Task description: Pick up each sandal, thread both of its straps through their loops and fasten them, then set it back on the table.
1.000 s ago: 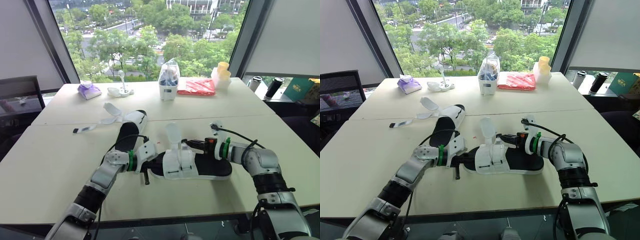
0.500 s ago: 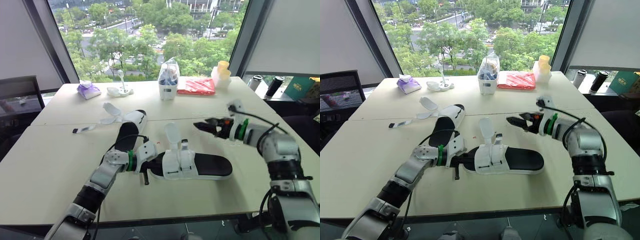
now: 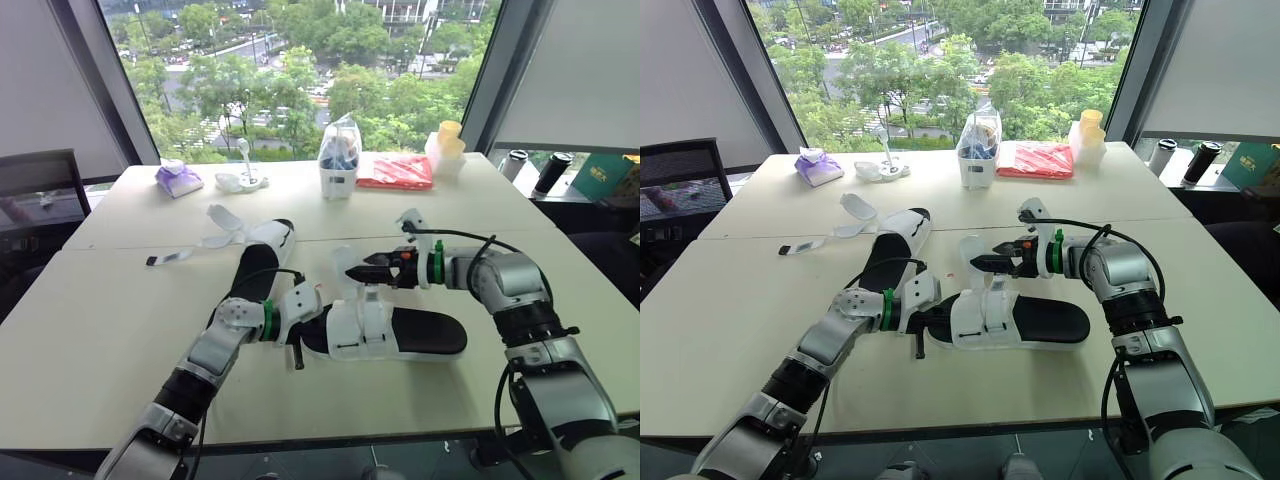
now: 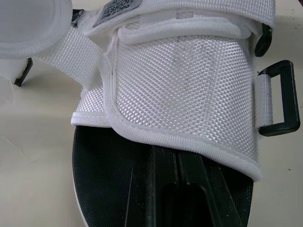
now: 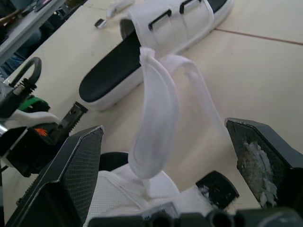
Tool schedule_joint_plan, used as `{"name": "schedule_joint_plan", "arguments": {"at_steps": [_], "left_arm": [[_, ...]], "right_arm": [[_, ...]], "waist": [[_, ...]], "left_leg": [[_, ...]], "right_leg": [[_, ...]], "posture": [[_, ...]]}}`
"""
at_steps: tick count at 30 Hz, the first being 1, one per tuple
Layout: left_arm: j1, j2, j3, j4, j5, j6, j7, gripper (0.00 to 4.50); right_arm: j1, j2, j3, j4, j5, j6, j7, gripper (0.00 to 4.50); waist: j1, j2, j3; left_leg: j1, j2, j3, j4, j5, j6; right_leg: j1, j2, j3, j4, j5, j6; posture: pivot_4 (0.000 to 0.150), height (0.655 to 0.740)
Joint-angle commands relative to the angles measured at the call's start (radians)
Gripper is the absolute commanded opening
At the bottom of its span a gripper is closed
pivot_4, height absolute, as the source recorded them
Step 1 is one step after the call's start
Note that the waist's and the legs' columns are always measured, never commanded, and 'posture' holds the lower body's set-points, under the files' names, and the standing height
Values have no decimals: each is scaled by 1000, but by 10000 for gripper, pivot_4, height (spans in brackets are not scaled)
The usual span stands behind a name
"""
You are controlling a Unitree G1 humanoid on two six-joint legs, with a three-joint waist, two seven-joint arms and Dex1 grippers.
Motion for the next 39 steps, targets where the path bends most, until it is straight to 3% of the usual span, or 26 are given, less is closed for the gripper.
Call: {"name": "schedule_joint_plan", "arguments": {"at_steps": [1, 8, 12, 18, 21, 28, 29, 34, 37, 39], "left_arm": [[30, -11, -42, 28, 27, 16, 7, 0], [22, -16, -38, 40, 29, 12, 16, 0], [30, -13, -36, 32, 28, 14, 22, 0], [47, -9, -35, 14, 28, 18, 30, 0], [46, -10, -34, 15, 27, 19, 33, 0], [48, -10, -37, 13, 27, 21, 36, 0], [50, -9, -37, 13, 28, 20, 36, 0], [55, -7, -40, 8, 29, 20, 34, 0], [61, -5, -41, 3, 30, 19, 34, 0], [64, -1, -41, 0, 30, 18, 33, 0]], "right_arm": [[-56, 43, 6, 42, -2, -8, 41, 44428], [-225, 195, -145, 325, 66, 95, -29, 44428], [-350, 255, -287, 551, 74, 3, -205, 44428], [-421, 272, -358, 690, 53, -96, -265, 44428], [-431, 281, -374, 713, 46, -139, -266, 36491], [-432, 276, -362, 714, 11, -171, -228, 1242], [-429, 272, -350, 709, -2, -170, -210, 489], [-437, 226, -301, 710, -83, -249, -176, 489], [-438, 183, -258, 689, -120, -251, -80, 9124], [-433, 152, -210, 669, -160, -239, -28, 18896]], "waist": [[-1, 0, 0], [0, 0, 0], [1, 0, 0], [-2, 0, 0], [-2, 0, 0], [-3, 0, 0], [-3, 0, 0], [-2, 0, 0], [-3, 0, 0], [-4, 0, 0]], "left_leg": [[0, 0, 0, 0, 0, 0], [1, 0, 0, 0, 0, 0], [1, 0, 0, -1, 0, 0], [0, 0, 0, -2, 0, 0], [1, 0, 0, -2, 0, 0], [1, 0, 0, -2, 0, 0], [1, 0, 0, -2, 0, 0], [1, 0, 0, -2, 0, 0], [1, 0, 0, -2, 0, 0], [1, 0, 0, -2, 0, 0]], "right_leg": [[0, 0, 0, 0, 0, 0], [0, 0, 0, 1, 0, 0], [0, 0, 0, 1, 2, -4], [0, 0, 0, 0, 2, -3], [0, 0, 0, 0, 2, -3], [0, 0, 0, 1, 0, 0], [0, 0, 0, 1, 0, 0], [0, 0, 0, 1, 0, 0], [0, 0, 0, 0, 0, 0], [0, 0, 0, 0, 0, 0]], "posture": [[1500, 7400], [1500, 7400], [1500, 7400], [1500, 7400], [1500, 7400], [1500, 7400], [1500, 7400], [1500, 7400], [1500, 7400], [1500, 7400]]}}
